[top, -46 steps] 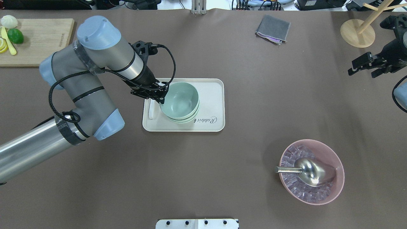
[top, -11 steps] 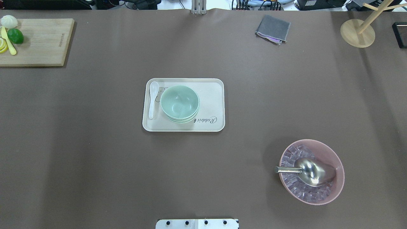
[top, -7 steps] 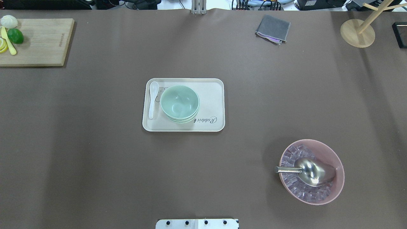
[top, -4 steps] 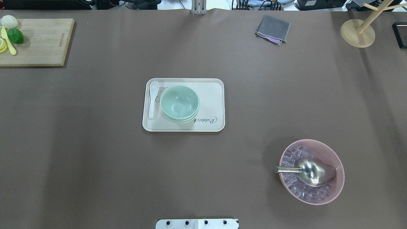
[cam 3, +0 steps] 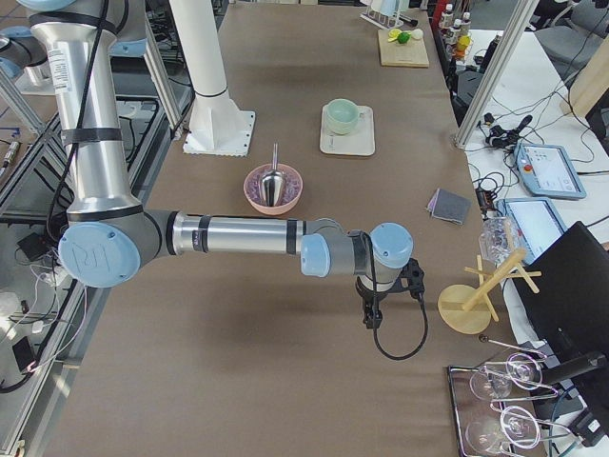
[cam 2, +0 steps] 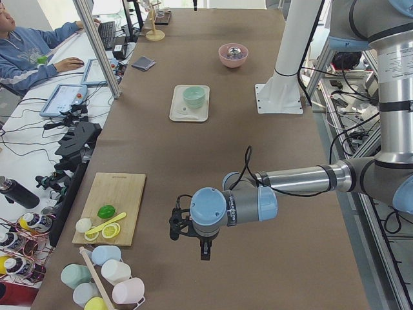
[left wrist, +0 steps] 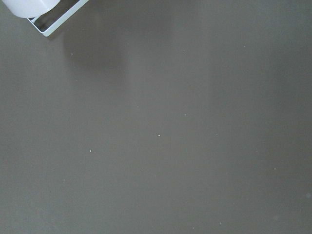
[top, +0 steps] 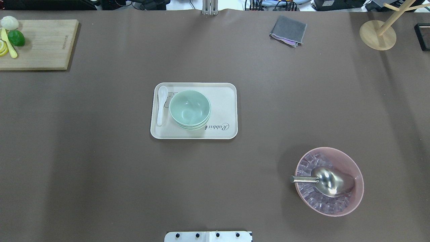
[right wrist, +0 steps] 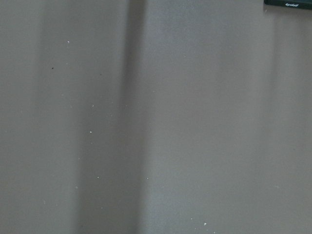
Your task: Stack green bowls together
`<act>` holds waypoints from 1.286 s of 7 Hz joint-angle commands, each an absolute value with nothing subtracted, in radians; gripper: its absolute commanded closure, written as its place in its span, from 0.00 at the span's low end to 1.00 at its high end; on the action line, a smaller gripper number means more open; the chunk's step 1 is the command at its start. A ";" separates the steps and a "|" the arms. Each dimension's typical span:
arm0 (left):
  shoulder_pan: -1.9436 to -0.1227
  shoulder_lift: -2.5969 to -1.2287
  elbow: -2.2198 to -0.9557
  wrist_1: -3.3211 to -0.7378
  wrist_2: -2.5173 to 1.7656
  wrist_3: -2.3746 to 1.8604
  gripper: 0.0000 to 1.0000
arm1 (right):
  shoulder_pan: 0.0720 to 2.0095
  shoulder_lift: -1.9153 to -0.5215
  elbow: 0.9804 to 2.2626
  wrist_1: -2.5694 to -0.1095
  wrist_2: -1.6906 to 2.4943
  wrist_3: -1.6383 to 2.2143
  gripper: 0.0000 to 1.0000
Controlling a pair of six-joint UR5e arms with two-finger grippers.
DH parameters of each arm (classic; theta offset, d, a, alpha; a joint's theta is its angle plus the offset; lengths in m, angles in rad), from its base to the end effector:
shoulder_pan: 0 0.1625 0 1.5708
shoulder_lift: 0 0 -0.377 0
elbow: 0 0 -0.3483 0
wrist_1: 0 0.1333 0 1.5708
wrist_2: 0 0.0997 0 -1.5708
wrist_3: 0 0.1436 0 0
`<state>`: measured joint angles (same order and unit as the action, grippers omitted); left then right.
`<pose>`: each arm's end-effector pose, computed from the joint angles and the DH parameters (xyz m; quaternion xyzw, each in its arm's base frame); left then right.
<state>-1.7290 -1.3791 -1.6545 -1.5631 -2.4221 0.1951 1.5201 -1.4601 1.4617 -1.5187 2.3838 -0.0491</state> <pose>-0.0821 -0.3540 0.6756 0.0206 0.4151 -0.0071 0.9095 0.0039 -0.4956 0.6298 0.0243 -0.3953 -0.0564 0.9165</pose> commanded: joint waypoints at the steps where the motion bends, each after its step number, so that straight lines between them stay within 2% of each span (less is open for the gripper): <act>1: -1.729 -1.384 -1.661 -1.565 -2.425 0.183 0.01 | 1.520 -1.460 1.460 -1.519 2.384 -0.049 0.00; 9: -1.726 -1.390 -1.667 -1.566 -2.329 0.110 0.01 | 1.520 -1.466 1.462 -1.519 2.384 -0.051 0.00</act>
<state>-1.7258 -1.3894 -1.6652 -1.5667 -2.3330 0.1105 1.5201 -1.4667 1.4618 -1.5187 2.3827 -0.0506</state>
